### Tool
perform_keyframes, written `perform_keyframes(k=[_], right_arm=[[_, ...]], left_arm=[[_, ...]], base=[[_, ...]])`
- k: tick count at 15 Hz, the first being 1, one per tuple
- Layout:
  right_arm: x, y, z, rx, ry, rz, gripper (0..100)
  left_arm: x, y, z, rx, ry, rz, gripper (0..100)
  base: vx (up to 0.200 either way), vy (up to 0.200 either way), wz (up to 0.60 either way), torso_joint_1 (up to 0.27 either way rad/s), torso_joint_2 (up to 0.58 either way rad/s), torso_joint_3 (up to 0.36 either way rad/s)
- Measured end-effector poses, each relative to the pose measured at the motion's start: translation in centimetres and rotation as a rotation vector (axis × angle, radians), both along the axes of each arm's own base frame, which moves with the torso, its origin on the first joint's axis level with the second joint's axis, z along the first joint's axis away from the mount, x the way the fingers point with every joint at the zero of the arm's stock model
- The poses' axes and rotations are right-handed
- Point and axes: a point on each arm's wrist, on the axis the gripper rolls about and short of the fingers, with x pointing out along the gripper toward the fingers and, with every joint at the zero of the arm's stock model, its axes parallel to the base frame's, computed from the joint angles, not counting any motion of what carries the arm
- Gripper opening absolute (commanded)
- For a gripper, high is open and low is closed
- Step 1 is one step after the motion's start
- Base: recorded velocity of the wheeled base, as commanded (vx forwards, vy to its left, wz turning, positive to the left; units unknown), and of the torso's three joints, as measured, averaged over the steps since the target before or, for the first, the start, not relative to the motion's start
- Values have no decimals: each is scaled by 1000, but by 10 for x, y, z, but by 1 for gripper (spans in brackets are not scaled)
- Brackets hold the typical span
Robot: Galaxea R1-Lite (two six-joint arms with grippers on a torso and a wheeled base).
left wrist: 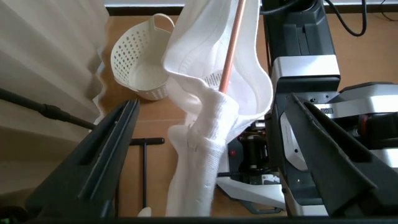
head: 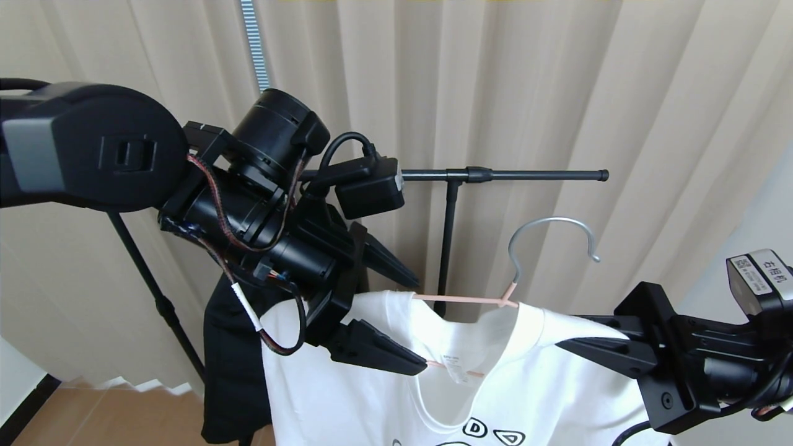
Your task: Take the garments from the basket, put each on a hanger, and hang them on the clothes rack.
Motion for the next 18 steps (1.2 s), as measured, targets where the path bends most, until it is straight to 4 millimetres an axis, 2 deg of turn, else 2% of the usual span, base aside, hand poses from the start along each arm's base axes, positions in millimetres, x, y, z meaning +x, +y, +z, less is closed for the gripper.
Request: perform_keyframes(k=[6, 7, 18], right_arm=[[0, 1, 2, 5, -2, 3, 0], [-1, 1, 2, 6, -2, 4, 0], [-4, 4, 5, 15, -8, 14, 0]], left_arm=[[3, -2, -6, 10, 15, -2, 100], [3, -3, -7, 11, 17, -2, 0], [3, -2, -7, 10, 16, -3, 0]], base=[[0, 0, 0, 0, 0, 0], [0, 0, 0, 0, 0, 0], [0, 0, 0, 0, 0, 0]])
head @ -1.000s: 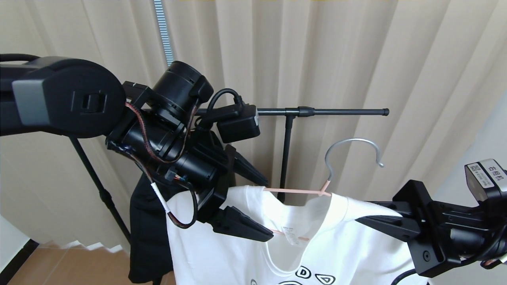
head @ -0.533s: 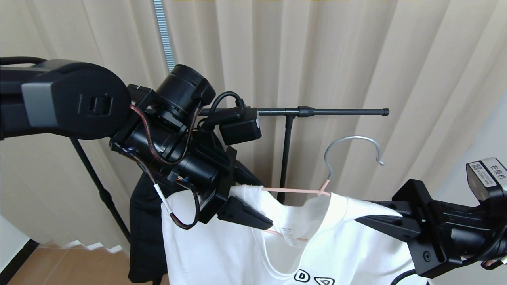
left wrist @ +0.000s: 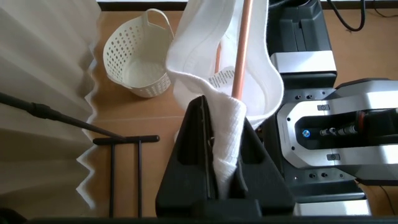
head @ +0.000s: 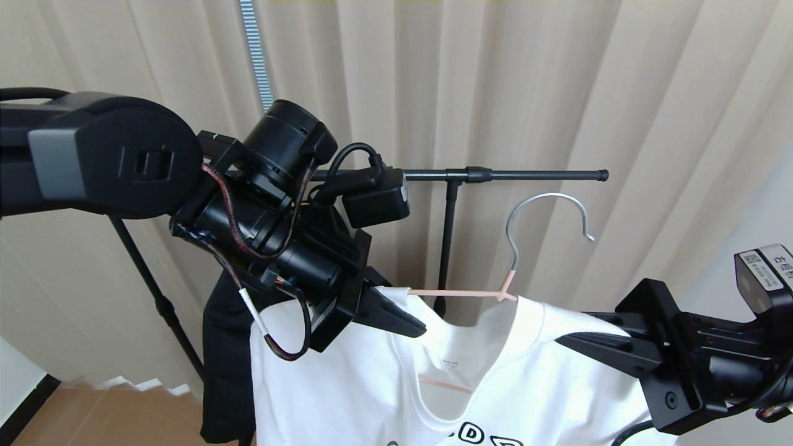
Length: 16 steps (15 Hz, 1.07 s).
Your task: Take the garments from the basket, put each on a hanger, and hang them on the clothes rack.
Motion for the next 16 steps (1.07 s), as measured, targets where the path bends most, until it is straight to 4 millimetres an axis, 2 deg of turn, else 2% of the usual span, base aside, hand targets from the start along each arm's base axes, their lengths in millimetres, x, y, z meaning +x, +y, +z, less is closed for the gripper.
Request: perform_keyframes(k=[1, 2, 5, 12, 16], right_arm=[[-1, 0, 0, 0, -1, 0, 0], [-1, 0, 0, -1, 1, 1, 100], [-1, -1, 0, 0, -4, -1, 100], [9, -12, 5, 7, -23, -69, 100], [17, -19, 5, 6, -24, -109, 100]], left_arm=[[0, 1, 0, 0, 0, 2, 0], [0, 1, 0, 0, 1, 3, 0], [1, 4, 1, 0, -3, 13, 0], [10, 25, 2, -49, -67, 91, 0], [16, 41, -16, -138, -205, 152, 0]], base=[[0, 0, 0, 0, 0, 0], [0, 0, 0, 0, 0, 0], [0, 0, 0, 0, 0, 0], [0, 0, 0, 0, 0, 0], [0, 0, 0, 0, 0, 0]])
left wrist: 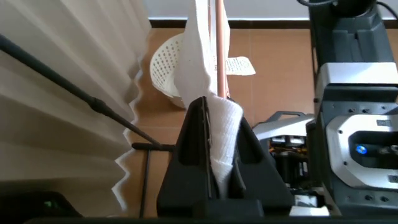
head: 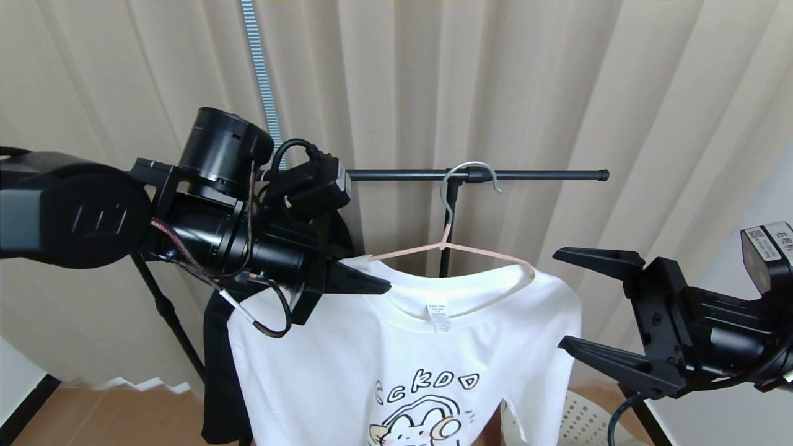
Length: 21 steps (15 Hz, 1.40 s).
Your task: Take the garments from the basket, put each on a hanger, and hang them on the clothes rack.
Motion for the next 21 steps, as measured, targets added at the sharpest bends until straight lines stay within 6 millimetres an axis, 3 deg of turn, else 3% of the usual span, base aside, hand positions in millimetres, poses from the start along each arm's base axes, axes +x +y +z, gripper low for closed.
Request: perform_keyframes(k=[4, 10, 14, 19, 20, 21], right_arm=[[12, -7, -4, -6, 7, -49, 100], [33, -11, -24, -43, 43, -85, 100], [46, -12, -44, -76, 72, -99, 100], [56, -10, -70, -132, 82, -99, 100], [58, -10, -74, -136, 93, -98, 0], [61, -10, -77, -139, 99, -98, 0]], left_arm=[[-13, 30, -3, -54, -85, 82, 0], [-54, 61, -5, -97, -169, 142, 0], [-73, 73, 1, -117, -183, 175, 0], [-77, 80, 6, -124, -205, 203, 0], [-77, 80, 6, -124, -205, 206, 0], [-78, 81, 6, -125, -205, 209, 0]], base=[[0, 0, 0, 0, 0, 0], [0, 0, 0, 0, 0, 0], [0, 0, 0, 0, 0, 0], [0, 0, 0, 0, 0, 0], [0, 0, 0, 0, 0, 0], [0, 0, 0, 0, 0, 0]])
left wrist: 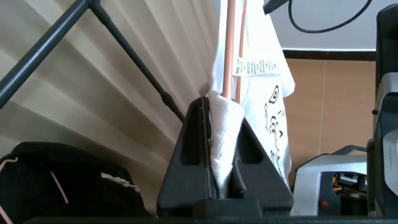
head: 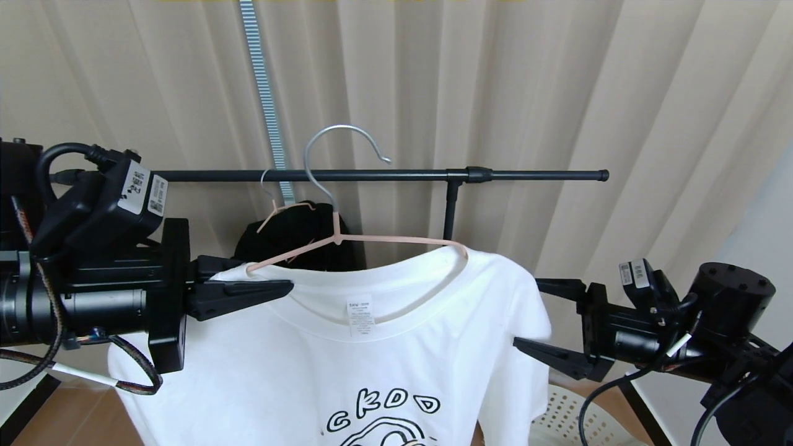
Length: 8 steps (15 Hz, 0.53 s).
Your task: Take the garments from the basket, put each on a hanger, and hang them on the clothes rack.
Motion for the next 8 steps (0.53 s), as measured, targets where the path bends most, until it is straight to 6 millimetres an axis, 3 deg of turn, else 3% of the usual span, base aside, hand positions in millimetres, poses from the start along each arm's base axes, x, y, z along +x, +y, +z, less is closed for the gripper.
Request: perform_keyframes(k=[8], right_arm=[[16, -17, -3, 2, -6, -69, 0]], left_arm=[[2, 7, 0, -7, 9, 41, 0]], base=[[0, 0, 0, 0, 0, 0]])
